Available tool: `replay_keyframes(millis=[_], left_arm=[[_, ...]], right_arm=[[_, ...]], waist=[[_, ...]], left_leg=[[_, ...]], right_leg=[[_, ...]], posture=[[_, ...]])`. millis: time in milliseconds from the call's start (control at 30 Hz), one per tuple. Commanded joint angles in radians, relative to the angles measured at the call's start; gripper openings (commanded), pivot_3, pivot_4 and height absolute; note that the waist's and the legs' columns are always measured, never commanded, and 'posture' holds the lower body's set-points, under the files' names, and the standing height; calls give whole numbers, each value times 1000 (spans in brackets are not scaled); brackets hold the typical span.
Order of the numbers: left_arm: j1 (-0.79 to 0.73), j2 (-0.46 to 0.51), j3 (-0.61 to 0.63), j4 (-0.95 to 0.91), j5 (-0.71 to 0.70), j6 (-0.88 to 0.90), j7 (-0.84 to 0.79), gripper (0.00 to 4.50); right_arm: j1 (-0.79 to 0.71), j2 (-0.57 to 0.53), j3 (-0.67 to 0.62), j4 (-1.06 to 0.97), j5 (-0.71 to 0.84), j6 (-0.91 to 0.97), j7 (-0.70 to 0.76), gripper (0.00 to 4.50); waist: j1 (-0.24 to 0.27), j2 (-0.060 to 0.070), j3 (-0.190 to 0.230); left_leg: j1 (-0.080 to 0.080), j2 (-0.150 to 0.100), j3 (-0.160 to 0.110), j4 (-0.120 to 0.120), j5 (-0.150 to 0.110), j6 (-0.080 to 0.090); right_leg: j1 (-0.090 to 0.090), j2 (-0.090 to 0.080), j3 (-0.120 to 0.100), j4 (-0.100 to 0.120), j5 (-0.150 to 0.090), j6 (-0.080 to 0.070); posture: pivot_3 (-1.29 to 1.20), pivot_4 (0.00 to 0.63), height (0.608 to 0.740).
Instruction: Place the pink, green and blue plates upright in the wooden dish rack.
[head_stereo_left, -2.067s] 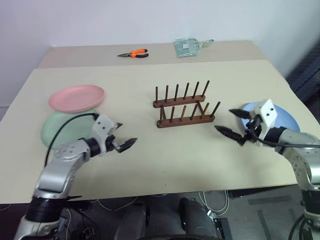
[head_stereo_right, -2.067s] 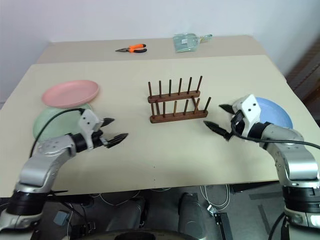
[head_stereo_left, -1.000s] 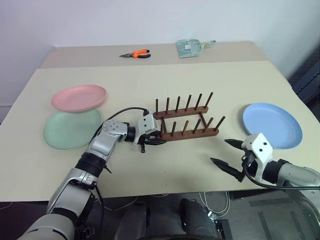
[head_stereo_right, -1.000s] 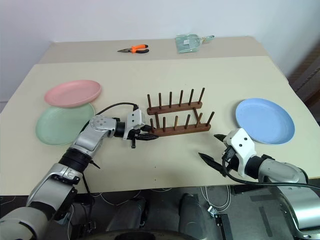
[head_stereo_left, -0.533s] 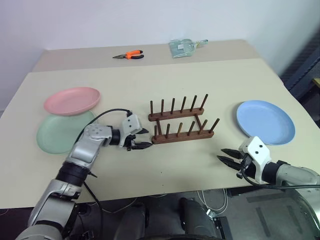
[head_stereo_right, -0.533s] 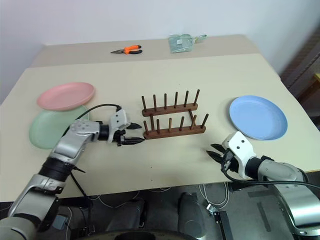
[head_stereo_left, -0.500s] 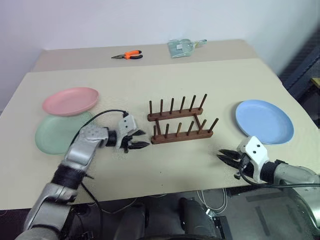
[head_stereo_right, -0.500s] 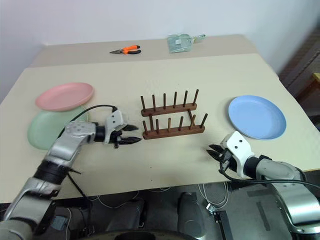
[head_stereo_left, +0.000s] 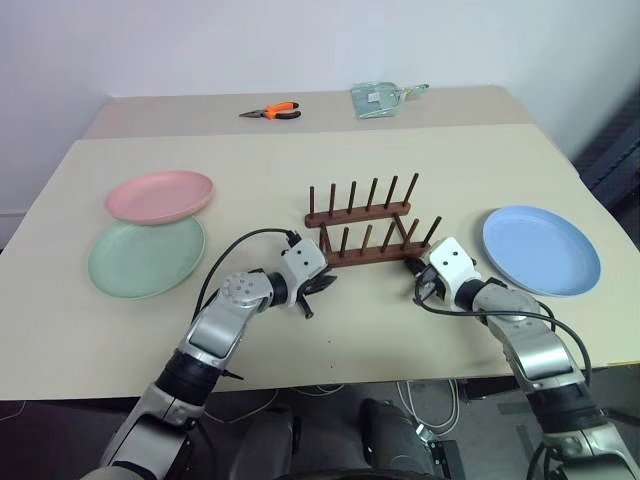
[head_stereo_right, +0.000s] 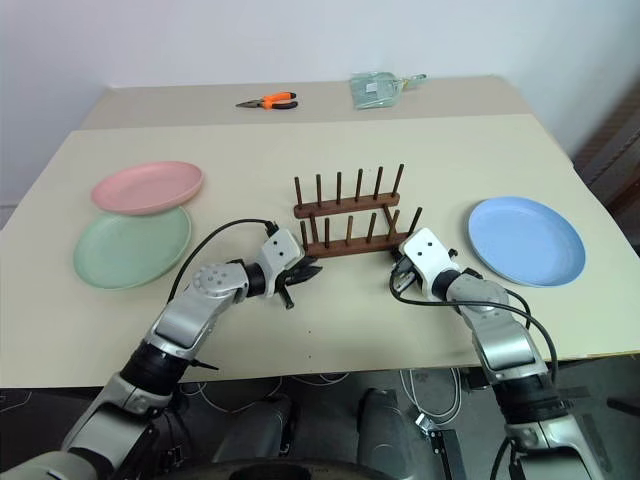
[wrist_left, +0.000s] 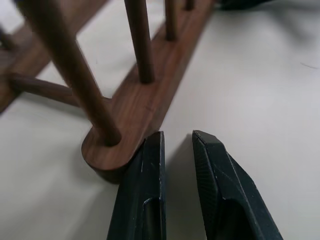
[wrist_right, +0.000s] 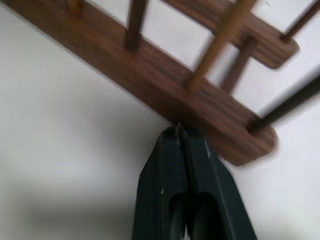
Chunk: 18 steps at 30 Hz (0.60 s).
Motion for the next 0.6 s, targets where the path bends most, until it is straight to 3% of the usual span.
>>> replay_keyframes(millis=[33,133,200,300,367,467,600], left_arm=[[-6,5,31,96,38,-17,58,875],[5,19,35,79,29,-22,59,875],[43,43,77,12,-26,-12,24,825],[99,61,296,-121,-261,74,-39,1764],[93,79,461,-160,-383,121,-19,2768],[22,128,606,-114,-386,136,107,4294],[-153,119,798,-59,-373,205,446,4459]], right_arm=[[-30,23,-3,65,-26,-57,-24,0],[-41,34,-19,68,-1,-55,-4,0],[-34,29,-41,16,72,-6,65,539],[3,9,-50,-127,160,39,158,1812],[22,-2,-55,-201,194,78,185,2879],[43,-17,-41,-246,181,86,198,4376],[45,-16,-22,-248,169,89,203,4488]], waist=[[-1,0,0],[-4,0,0],[-11,0,-1],[-31,1,0],[-30,0,1],[-21,0,1],[-9,-3,1]], left_leg=[[0,0,0,0,0,0],[1,0,0,-1,0,0],[1,0,0,-1,0,0],[0,1,0,-3,0,0],[-3,1,-2,-4,0,0],[-4,1,-4,-3,1,-2],[-1,-1,-4,-1,2,-4]], right_leg=[[0,0,0,0,0,1],[0,0,0,1,1,1],[-1,0,0,1,1,1],[-4,0,0,3,2,-1],[-9,0,1,9,1,-1],[-10,1,0,11,1,-1],[-4,-1,-1,9,-3,4]], posture=[[0,150,740],[0,150,740],[0,150,740],[0,150,740],[0,150,740],[0,150,740],[0,150,740]])
